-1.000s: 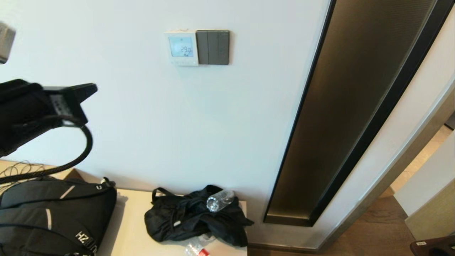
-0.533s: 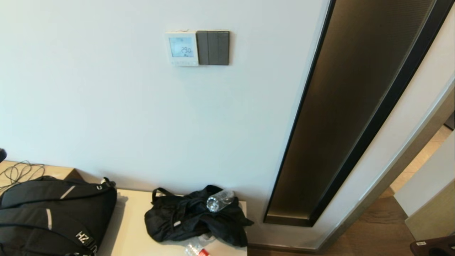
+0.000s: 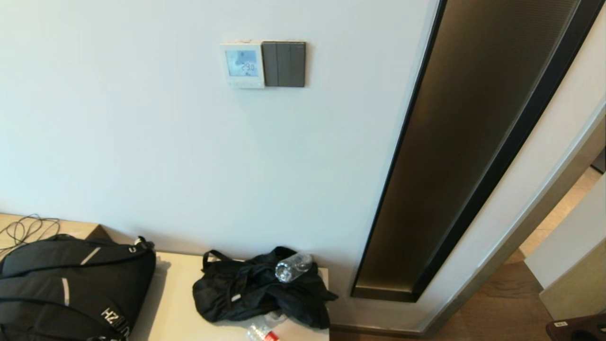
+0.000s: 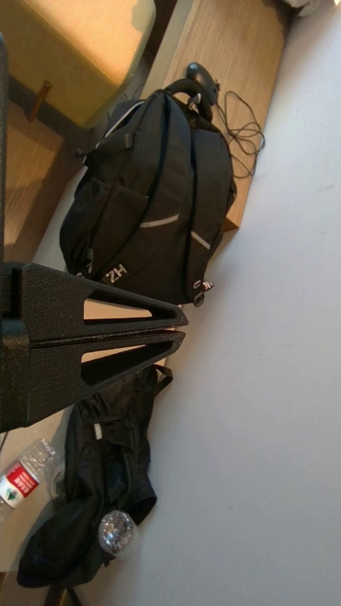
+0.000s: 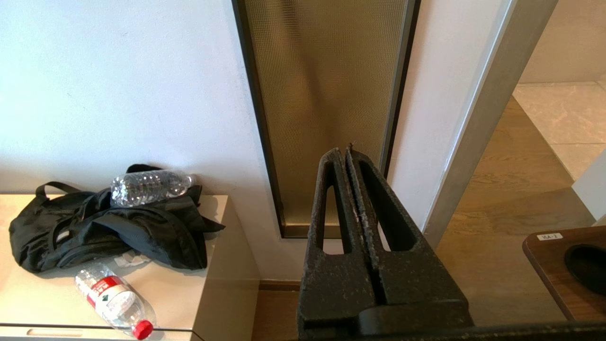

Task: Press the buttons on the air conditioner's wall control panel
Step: Turn off the central air conditioner

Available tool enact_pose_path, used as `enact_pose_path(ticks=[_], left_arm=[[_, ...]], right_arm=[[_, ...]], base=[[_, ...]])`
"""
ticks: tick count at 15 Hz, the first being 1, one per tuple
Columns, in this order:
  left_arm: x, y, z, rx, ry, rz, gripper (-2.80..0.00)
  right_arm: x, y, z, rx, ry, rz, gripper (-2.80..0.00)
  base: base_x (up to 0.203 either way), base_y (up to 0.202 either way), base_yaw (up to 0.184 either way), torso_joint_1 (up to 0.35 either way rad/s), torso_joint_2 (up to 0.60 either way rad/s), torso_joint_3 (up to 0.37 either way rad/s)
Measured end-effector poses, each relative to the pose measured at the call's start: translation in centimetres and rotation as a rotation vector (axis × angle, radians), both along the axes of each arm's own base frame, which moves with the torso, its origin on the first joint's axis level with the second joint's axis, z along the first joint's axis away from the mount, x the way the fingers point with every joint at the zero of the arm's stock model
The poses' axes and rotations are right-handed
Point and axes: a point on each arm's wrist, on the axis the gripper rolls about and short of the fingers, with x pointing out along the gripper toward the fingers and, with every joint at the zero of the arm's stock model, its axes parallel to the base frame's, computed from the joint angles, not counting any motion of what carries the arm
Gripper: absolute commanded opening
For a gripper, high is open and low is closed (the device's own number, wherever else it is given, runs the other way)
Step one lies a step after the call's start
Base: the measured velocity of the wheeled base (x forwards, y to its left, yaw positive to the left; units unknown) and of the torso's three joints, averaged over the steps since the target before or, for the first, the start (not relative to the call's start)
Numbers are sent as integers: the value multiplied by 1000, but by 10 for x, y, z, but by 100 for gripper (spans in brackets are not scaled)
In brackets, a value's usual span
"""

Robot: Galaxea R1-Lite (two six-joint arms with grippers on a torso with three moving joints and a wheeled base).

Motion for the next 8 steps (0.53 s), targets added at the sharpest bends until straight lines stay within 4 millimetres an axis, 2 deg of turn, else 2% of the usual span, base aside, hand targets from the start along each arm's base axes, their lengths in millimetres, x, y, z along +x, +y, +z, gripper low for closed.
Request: enact_pose_path(ticks=[4, 8], left_arm=[[-10, -1, -25, -13, 1, 1, -280], [-16, -4, -54, -38, 13, -108, -280]], right_arm=[[0, 0, 0, 0, 0, 0, -280], [0, 0, 0, 0, 0, 0, -280]], base=[[0, 0, 0, 0, 0, 0], [0, 0, 0, 0, 0, 0]])
